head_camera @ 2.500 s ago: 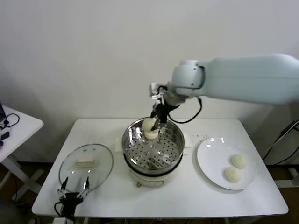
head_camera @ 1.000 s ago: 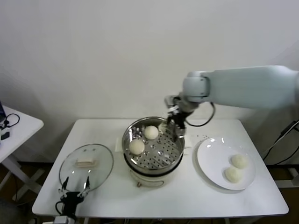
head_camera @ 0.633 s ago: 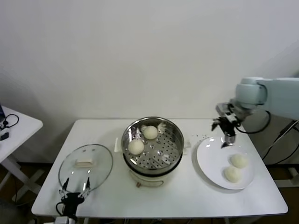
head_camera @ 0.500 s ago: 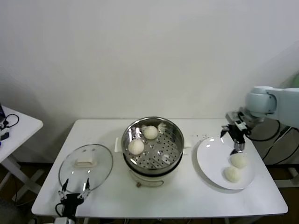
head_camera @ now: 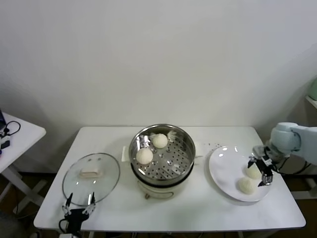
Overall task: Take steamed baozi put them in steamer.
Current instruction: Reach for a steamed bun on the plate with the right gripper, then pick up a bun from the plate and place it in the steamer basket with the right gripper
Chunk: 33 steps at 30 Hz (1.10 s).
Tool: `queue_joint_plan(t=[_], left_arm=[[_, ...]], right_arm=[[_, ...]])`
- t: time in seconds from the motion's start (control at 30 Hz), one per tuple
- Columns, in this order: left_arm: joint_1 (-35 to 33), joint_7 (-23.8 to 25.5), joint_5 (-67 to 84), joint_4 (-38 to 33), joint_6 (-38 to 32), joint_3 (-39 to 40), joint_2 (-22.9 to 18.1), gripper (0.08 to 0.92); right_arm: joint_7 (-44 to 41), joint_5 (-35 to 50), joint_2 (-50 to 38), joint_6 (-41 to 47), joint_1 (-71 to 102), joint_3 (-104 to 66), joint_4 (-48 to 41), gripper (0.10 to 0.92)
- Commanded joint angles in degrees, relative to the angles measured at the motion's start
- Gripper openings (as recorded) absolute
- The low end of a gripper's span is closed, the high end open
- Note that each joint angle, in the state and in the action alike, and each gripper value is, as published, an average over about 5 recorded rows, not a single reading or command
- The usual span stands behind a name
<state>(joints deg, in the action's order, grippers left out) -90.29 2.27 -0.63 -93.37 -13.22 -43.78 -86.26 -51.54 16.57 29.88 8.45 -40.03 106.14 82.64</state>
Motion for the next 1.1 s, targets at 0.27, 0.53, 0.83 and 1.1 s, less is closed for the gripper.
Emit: queue_joint_plan(t=[0.27, 0.53, 0.83, 1.1], left_arm=[[0.26, -0.17, -0.19, 0.56, -0.29, 0.11, 0.29, 0.823], [0.38, -0.26, -0.21, 0.64, -0.28, 0.22, 0.18, 0.823], [0.33, -0.35, -0.21, 0.67, -0.4, 0.2, 0.14, 0.823], [0.05, -0.36, -0.37, 0.34, -0.38, 0.07, 0.11, 0.823]], right_arm=[[4.72, -6.06, -1.96, 1.06, 15.23, -13.21, -2.75, 0.823], [5.32, -6.07, -1.73, 1.7, 16.4, -14.91, -2.19, 0.822], [5.66, -6.32, -1.64, 1.8, 16.35, -15.85, -1.94, 0.648], [1.84, -0.58, -0.18, -2.42, -2.52, -2.67, 4.1, 0.607]])
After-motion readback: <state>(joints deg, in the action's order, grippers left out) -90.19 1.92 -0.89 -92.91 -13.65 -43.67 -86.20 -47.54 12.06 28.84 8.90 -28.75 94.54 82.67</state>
